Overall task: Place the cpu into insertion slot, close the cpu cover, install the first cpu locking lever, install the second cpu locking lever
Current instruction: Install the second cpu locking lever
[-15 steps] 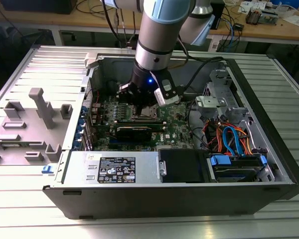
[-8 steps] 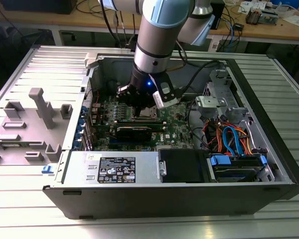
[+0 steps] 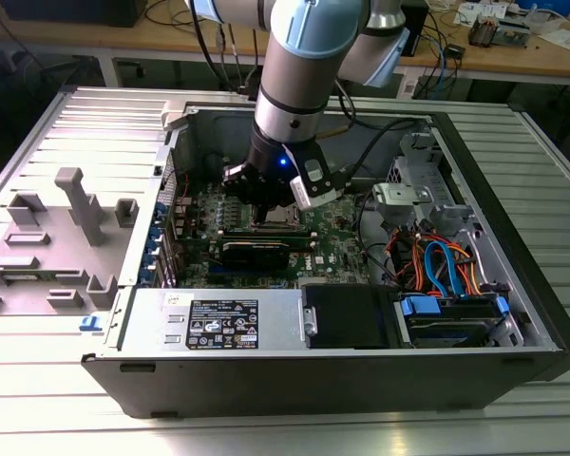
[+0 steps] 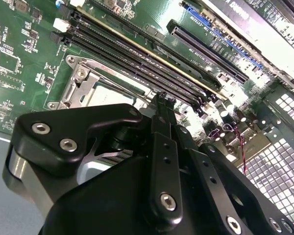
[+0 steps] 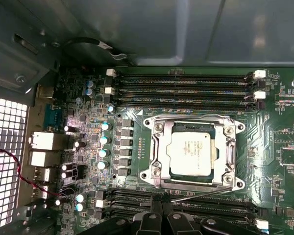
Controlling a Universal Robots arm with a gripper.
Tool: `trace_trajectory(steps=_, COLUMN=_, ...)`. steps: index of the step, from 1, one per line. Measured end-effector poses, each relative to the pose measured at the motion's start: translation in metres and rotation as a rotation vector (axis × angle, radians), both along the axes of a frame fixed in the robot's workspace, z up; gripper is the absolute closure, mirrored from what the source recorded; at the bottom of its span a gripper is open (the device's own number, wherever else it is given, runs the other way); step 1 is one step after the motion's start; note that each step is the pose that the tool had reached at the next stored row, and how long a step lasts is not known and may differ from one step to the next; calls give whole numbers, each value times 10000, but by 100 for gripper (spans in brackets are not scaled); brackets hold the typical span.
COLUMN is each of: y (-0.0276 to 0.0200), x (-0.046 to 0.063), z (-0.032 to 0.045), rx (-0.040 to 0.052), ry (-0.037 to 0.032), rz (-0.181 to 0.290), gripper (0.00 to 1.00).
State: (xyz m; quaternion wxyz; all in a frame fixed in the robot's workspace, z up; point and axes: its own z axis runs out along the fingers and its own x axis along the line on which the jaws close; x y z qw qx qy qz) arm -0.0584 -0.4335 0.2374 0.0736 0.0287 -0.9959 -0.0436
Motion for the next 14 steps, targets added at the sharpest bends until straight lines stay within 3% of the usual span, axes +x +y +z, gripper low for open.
trace_trajectory(steps=9, y=-1, x=0, z=-2, rx=1, ry=1, rz=0, gripper=89)
trace_trajectory(steps=14, y=0, x=-1, z=-51, rx=21, ry=0, rz=-1, gripper=89)
